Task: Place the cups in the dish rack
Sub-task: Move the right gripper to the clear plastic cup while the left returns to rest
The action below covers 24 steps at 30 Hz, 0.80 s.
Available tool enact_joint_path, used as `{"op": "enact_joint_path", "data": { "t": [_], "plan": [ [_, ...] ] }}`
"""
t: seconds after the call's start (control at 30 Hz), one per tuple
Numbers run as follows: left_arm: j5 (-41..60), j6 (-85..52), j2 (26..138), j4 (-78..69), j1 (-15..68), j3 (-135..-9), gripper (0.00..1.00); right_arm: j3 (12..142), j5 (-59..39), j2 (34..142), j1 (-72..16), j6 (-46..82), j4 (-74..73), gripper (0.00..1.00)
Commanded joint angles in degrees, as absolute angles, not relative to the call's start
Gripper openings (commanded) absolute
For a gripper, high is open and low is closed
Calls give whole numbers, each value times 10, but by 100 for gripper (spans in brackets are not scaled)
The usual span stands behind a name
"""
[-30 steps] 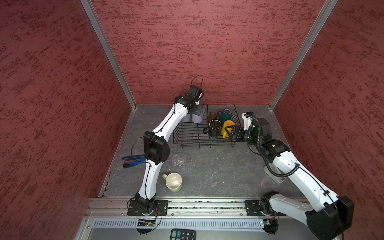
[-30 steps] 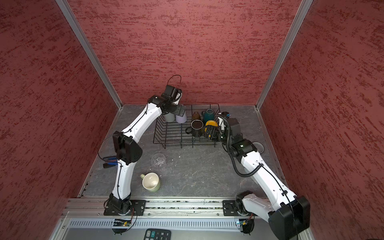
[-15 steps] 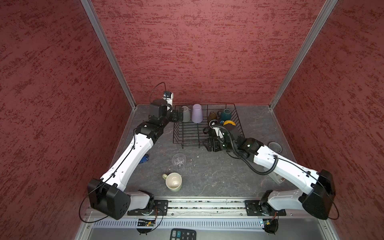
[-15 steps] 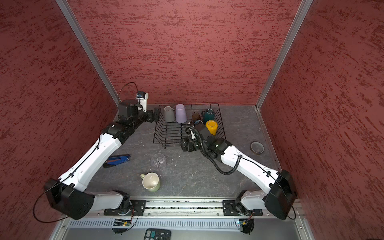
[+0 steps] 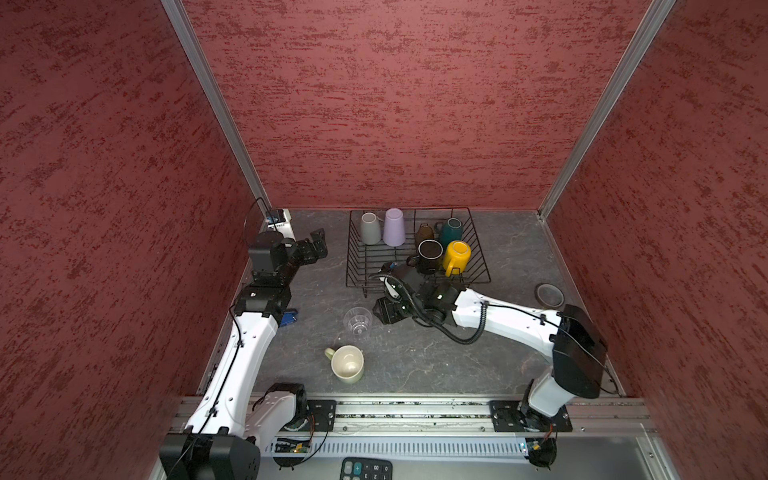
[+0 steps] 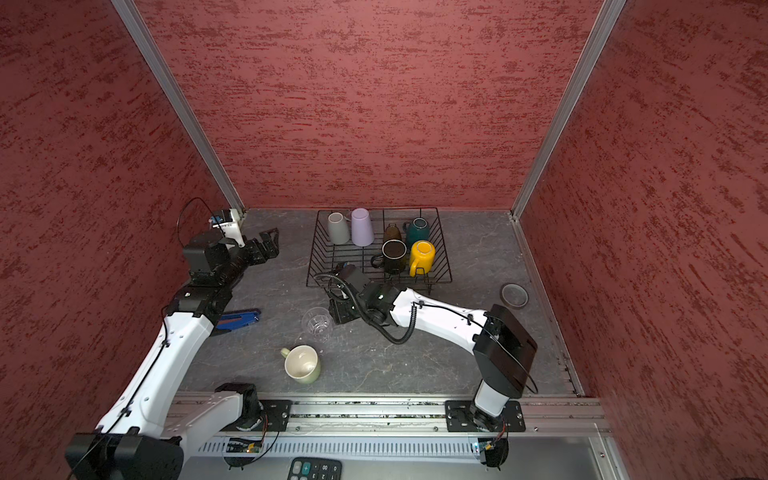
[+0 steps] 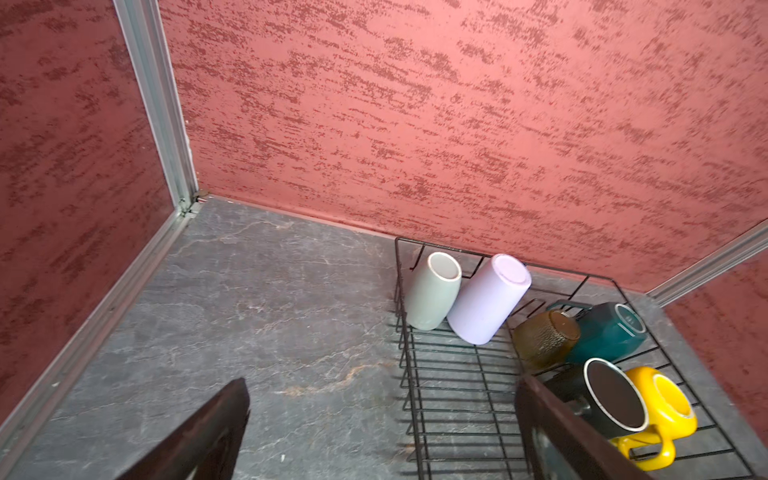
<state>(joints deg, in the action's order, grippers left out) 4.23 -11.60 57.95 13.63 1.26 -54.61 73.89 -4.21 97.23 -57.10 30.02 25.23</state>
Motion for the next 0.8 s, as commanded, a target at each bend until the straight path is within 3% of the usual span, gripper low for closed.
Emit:
{"op": "enact_joint_path", "data": {
  "t": [0.0,0.5,0.77],
  "plan": [
    [74,-128,584,133,8,-552,100,776,-30,995,-584,303,271,58],
    [71,-132,568,139,-7,-549,100,858,-9,1115,-601,278,315,48],
    [62,-130,569,143,-7,-550,100,875,15,1145,-606,266,330,31]
  ]
}}
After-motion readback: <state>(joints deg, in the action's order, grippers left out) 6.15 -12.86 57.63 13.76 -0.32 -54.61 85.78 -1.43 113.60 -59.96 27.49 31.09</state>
